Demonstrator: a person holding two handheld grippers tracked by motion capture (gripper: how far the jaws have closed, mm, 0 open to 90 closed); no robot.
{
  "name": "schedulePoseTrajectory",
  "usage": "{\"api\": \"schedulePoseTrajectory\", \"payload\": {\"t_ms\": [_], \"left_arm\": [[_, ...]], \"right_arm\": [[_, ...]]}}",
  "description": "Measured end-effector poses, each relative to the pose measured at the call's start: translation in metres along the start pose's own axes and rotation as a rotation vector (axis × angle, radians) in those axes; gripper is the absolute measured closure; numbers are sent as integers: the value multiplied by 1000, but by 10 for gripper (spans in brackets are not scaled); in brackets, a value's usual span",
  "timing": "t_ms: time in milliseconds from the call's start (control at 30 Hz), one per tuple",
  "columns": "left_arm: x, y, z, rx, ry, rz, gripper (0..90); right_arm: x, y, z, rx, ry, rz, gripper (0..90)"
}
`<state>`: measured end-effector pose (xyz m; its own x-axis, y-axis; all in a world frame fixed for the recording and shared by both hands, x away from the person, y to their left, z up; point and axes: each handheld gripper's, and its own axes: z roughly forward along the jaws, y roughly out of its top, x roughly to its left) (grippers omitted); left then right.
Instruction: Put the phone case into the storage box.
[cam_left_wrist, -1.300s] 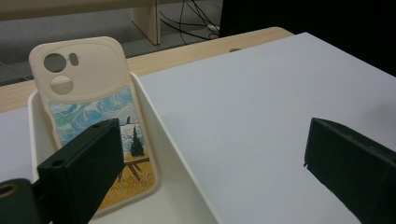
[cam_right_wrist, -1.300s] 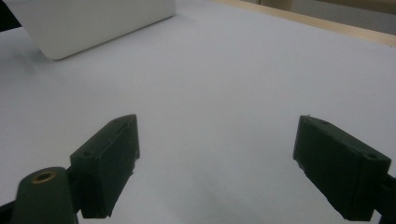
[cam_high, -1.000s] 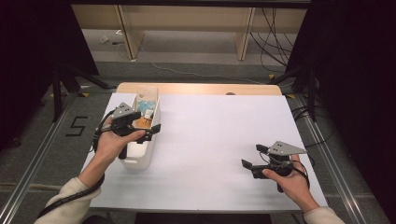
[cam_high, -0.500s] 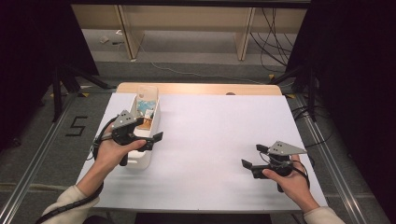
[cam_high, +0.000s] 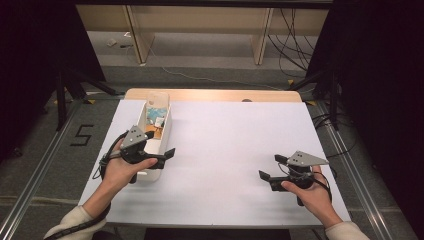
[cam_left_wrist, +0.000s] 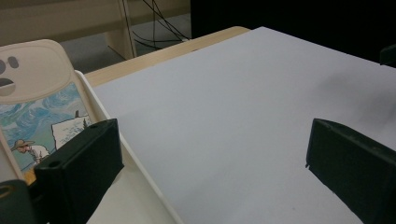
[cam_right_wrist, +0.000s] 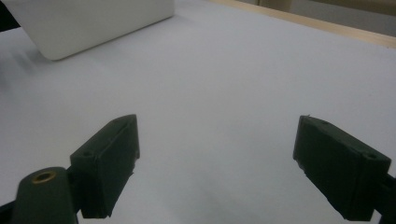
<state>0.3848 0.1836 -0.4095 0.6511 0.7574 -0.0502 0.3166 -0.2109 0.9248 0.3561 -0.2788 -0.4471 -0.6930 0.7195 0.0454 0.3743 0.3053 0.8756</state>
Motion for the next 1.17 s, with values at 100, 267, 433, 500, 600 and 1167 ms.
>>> {"api": "schedulePoseTrajectory", "payload": {"t_ms": [100,267,433,500,600,1167], "left_arm": [[-3,-2,-2,-8,-3,4,29],[-7,-5,-4,-15,-7,13,27],[-10,-9,-5,-12,-1,29,27],[-11,-11,-6,-11,-4,33,27],[-12,-12,-7,-9,2,49,27],[-16,-15,-4,-9,-16,50,28]], "right_arm": [[0,0,0,-1,3,-1,153],[0,0,0,0,3,-1,153],[0,0,0,0,1,0,153],[0,0,0,-1,1,0,153],[0,0,0,-2,1,0,153],[-2,0,-2,-10,-2,7,153]]}}
